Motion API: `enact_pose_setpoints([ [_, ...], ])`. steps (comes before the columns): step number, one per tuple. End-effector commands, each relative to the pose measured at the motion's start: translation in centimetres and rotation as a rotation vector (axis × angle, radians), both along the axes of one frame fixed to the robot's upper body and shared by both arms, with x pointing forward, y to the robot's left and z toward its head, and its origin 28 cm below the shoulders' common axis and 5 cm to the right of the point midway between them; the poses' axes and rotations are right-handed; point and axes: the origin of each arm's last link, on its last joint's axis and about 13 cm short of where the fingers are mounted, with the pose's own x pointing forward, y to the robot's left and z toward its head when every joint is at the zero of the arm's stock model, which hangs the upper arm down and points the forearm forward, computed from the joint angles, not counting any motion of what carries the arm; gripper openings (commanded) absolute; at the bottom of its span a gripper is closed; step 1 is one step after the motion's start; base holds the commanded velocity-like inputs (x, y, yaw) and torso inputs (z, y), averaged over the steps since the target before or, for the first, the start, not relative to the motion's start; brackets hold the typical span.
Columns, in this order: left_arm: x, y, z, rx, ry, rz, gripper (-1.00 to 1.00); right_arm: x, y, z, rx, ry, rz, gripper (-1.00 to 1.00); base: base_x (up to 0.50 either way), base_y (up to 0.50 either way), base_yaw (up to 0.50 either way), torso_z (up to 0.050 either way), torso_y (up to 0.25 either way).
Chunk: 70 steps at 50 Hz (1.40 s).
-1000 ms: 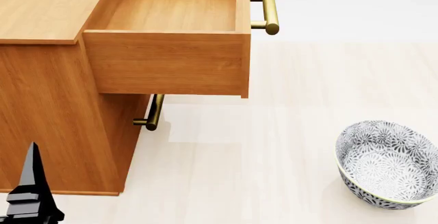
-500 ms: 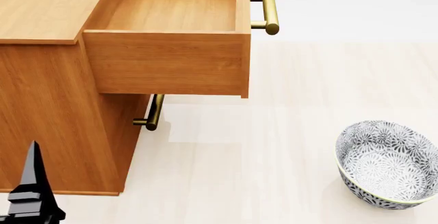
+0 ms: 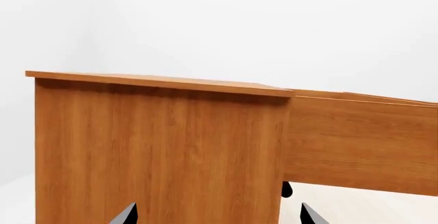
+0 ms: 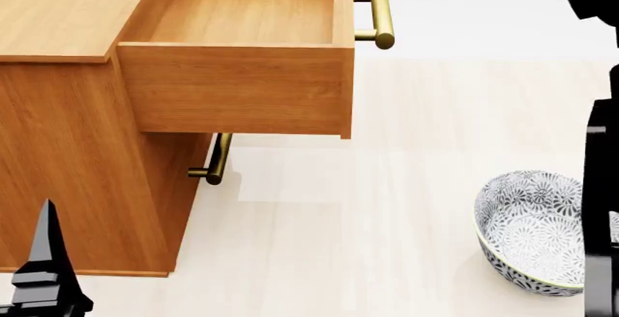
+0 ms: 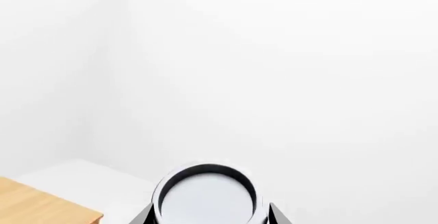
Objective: Put the ketchup in the top drawer of the cabinet.
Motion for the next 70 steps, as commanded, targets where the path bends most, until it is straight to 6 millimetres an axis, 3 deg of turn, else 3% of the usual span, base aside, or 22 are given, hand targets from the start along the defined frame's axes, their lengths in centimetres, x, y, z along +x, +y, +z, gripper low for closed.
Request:
enact_pose_setpoints([
  [1,-0.1,0.0,0.0,0.000,-0.002,0.003,1.00,2.2,1.1,-0.2,-0.009,0.057,0.024,-1.00,0.00,0.00,0.00,0.000,0.000],
  [14,0.1,0.1,0.0,-0.003,-0.001,0.007,1.00,3.8,2.6,0.4,-0.021,0.129,0.076,-1.00,0.00,0.00,0.00,0.000,0.001],
  [23,0.3,0.2,-0.2,-0.007,0.002,0.013,1.00,4.6,3.0,-0.7,-0.026,0.173,0.049,-1.00,0.00,0.00,0.00,0.000,0.000],
  [34,0.4,0.2,-0.4,-0.012,0.009,0.008,1.00,4.7,4.8,-1.2,-0.043,0.202,0.278,-1.00,0.00,0.00,0.00,0.000,0.000],
  [42,0.5,0.3,-0.6,-0.016,0.013,0.014,1.00,4.9,5.3,-2.5,-0.098,0.227,0.342,-1.00,0.00,0.00,0.00,0.000,0.001],
  [50,0.6,0.3,-0.9,-0.016,0.018,0.012,1.00,4.9,6.0,-3.4,-0.043,0.229,0.460,-1.00,0.00,0.00,0.00,0.000,0.000],
  [70,0.6,0.5,-1.2,-0.021,0.027,0.022,1.00,6.2,5.9,-6.3,-0.086,0.343,0.446,-1.00,0.00,0.00,0.00,0.000,0.000],
])
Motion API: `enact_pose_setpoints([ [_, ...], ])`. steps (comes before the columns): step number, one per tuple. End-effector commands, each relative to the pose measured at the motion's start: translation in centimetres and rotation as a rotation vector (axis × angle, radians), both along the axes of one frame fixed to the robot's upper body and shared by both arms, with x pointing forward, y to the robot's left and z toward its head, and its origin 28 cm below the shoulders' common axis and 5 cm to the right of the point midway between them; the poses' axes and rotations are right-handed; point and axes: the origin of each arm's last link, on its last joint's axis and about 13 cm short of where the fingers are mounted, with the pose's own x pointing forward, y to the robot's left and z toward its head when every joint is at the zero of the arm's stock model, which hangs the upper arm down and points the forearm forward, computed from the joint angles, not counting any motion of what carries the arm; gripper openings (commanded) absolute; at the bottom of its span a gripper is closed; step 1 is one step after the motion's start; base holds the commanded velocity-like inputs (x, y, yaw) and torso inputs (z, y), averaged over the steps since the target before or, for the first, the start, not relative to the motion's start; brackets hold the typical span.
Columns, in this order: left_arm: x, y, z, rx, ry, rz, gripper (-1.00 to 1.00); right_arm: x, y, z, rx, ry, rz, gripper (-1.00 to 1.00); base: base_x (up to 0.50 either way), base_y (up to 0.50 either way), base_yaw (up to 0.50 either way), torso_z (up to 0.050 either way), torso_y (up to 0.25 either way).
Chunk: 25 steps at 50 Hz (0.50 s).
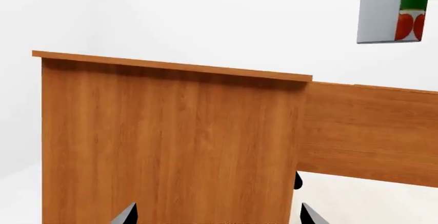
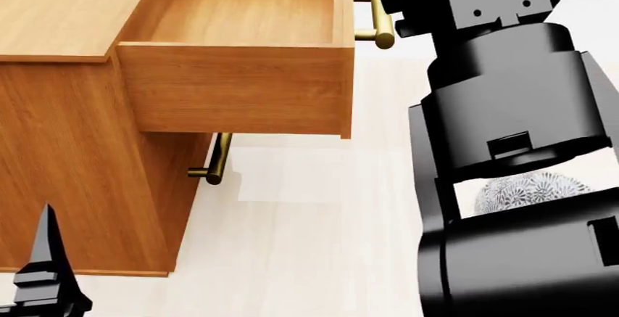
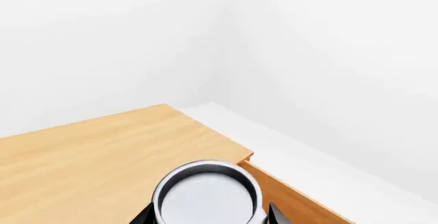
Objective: Put the ketchup in the top drawer of the cabinet.
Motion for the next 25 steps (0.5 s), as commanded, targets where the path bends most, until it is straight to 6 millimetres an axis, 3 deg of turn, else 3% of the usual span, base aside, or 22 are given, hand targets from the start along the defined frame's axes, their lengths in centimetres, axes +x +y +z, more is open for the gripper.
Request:
enact_pose_setpoints([
  [1,0.0,0.1,-0.1,-0.003,0.004,0.003,1.00,0.5,0.1,-1.0,-0.030,0.035,0.018,-1.00,0.00,0.00,0.00,0.000,0.000],
  [25,0.2,0.1,-0.4,-0.005,0.010,0.002,1.00,1.1,-0.2,-3.8,0.014,0.173,-0.013,-1.00,0.00,0.00,0.00,0.000,0.000],
])
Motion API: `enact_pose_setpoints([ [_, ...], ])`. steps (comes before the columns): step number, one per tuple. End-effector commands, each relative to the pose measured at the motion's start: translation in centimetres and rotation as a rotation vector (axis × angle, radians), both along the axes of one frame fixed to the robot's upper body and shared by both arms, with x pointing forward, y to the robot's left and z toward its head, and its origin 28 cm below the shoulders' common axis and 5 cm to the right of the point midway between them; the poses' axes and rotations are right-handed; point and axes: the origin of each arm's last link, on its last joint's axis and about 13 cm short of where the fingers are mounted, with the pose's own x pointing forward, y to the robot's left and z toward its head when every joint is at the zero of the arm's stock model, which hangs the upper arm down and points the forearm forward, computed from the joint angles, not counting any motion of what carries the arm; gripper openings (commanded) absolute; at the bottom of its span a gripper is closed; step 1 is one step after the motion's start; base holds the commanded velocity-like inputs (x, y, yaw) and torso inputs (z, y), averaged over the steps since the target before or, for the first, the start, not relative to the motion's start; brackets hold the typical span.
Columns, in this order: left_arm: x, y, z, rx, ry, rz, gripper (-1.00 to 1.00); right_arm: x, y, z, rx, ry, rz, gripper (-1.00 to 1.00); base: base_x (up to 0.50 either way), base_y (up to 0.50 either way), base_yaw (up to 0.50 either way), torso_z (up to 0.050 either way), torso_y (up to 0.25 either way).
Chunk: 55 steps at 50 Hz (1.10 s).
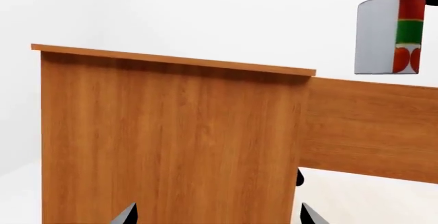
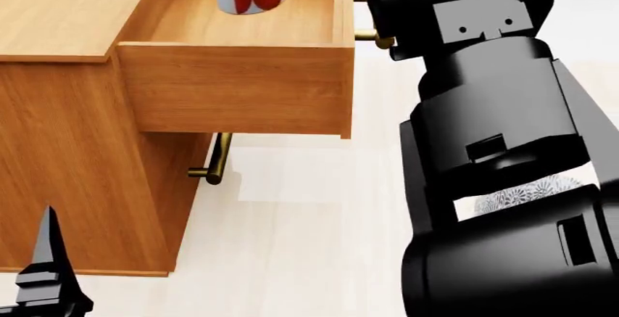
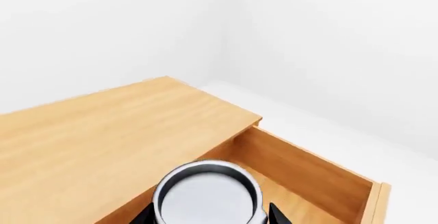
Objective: Put the ketchup in the top drawer of the cabinet.
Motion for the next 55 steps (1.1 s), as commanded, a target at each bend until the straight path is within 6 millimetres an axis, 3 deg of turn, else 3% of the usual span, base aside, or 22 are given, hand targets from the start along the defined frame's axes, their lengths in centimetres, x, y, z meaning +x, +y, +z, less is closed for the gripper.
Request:
enact_pose_setpoints([
  [1,0.0,0.0,-0.1,0.000,0.003,0.000,1.00,0.1,-0.1,-1.2,0.041,0.073,-0.004,-1.00,0.00,0.00,0.00,0.000,0.000],
  [27,0.1,0.2,-0.4,-0.005,0.009,0.007,1.00,0.6,-0.6,-4.0,0.036,0.131,-0.011,-1.00,0.00,0.00,0.00,0.000,0.000],
  [43,0.1,0.1,-0.4,-0.002,0.009,0.010,1.00,0.8,-0.9,-4.6,0.047,0.126,-0.017,-1.00,0.00,0.00,0.00,0.001,0.001],
  [44,0.1,0.1,-0.4,-0.001,0.009,0.011,1.00,0.8,-0.9,-4.6,0.046,0.124,-0.017,1.00,0.00,0.00,0.00,0.000,0.000],
  [55,0.2,-0.1,-0.2,-0.010,0.005,0.007,1.00,0.9,-1.3,-4.4,0.053,0.104,-0.036,1.00,0.00,0.00,0.00,0.000,0.000],
])
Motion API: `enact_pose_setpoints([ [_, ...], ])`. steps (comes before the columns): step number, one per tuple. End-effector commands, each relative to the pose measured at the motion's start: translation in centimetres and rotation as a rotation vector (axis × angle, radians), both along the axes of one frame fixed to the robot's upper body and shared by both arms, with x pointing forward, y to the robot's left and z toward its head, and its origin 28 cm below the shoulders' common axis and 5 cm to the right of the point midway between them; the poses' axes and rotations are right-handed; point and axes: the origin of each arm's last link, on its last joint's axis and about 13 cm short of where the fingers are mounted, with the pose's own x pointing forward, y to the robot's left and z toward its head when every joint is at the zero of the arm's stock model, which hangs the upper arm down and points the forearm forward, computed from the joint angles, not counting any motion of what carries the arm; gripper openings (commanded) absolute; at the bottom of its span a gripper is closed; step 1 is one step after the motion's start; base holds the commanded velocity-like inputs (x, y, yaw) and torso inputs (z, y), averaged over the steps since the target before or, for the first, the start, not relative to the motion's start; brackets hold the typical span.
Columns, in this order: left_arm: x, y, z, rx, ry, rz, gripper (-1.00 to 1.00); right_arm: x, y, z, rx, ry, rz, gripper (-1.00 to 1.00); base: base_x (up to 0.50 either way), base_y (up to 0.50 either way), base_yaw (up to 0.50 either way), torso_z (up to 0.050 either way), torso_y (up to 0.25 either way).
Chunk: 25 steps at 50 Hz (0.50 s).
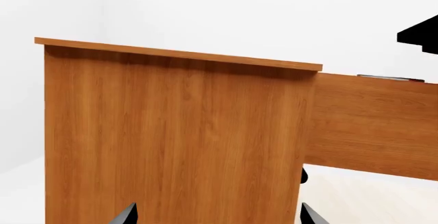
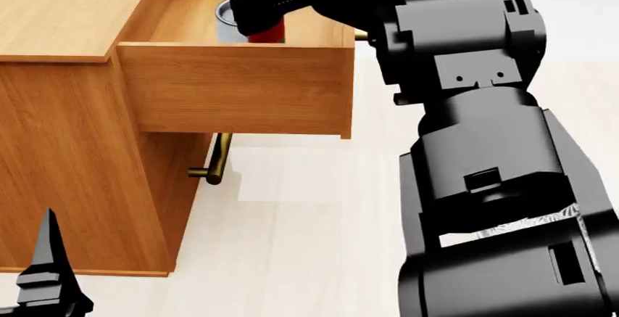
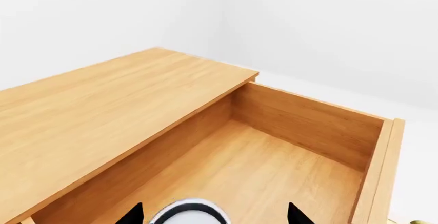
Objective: Put the ketchup in the top drawer of the cabinet.
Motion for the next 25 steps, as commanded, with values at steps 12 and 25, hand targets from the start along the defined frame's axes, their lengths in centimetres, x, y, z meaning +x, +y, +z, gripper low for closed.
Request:
enact_pose_setpoints([
  [12,-0.1,0.0,0.2,0.000,-0.002,0.004,1.00,-0.2,-1.2,4.3,0.031,-0.211,-0.125,1.00,0.00,0.00,0.00,0.000,0.000],
  [25,0.1,-0.3,0.4,0.007,-0.003,-0.008,1.00,-2.5,-2.2,12.0,0.073,-0.475,-0.312,1.00,0.00,0.00,0.00,0.000,0.000],
])
